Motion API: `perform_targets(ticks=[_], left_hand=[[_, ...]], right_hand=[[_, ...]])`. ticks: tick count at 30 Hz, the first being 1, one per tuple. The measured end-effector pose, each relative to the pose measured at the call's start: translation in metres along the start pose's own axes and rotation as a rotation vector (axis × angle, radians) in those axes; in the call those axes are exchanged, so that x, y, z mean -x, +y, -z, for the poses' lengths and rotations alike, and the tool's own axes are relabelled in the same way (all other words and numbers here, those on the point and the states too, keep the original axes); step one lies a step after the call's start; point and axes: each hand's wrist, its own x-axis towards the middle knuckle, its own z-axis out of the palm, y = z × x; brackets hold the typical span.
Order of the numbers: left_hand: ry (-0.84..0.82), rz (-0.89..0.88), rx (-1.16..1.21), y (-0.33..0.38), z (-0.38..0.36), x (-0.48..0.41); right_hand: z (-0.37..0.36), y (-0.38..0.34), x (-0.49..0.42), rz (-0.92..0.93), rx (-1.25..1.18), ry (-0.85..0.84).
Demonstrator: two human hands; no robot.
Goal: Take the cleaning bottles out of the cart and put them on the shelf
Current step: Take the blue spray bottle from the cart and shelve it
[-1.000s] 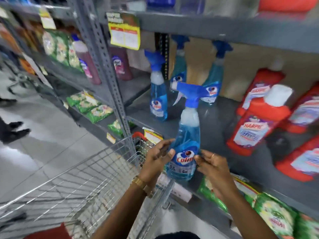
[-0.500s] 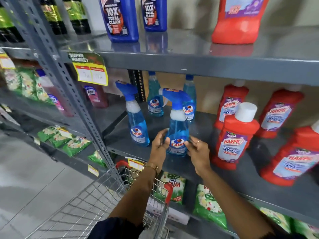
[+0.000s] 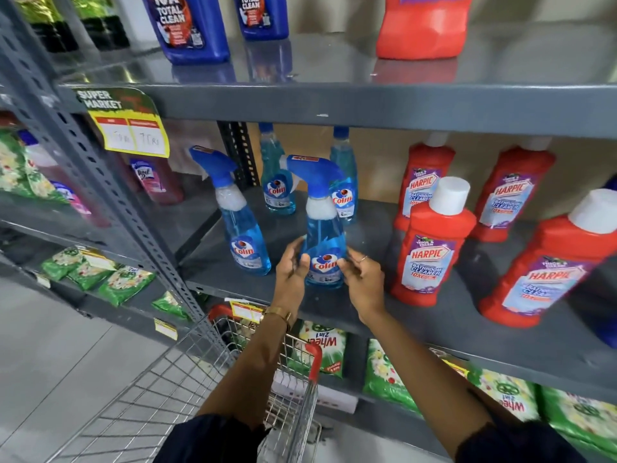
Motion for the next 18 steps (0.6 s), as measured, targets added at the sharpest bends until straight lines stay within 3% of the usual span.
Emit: perform_targets(ticks=[7,11,15,18], left_hand=[[0.022,0.018,-0.036,-0.004,-0.001,0.011],[0.072,0.049,-0.228,-0.019,-0.005,0.041],[0.199,-0.157,-0.582,-0.028,-0.027,0.088],[-0.032,-0.271,-0.747,-0.033,-0.052,0.123]], right_hand=[[0.003,-0.002,0.013,-0.016,-0.017,-0.002],[0.024,0.009,0.040,-0.032,-0.017,0.084],[0.065,0.018,0.081,0.038,0.036,0.349],[0.107,0.025,0.096,0.029,0.024,0.626]])
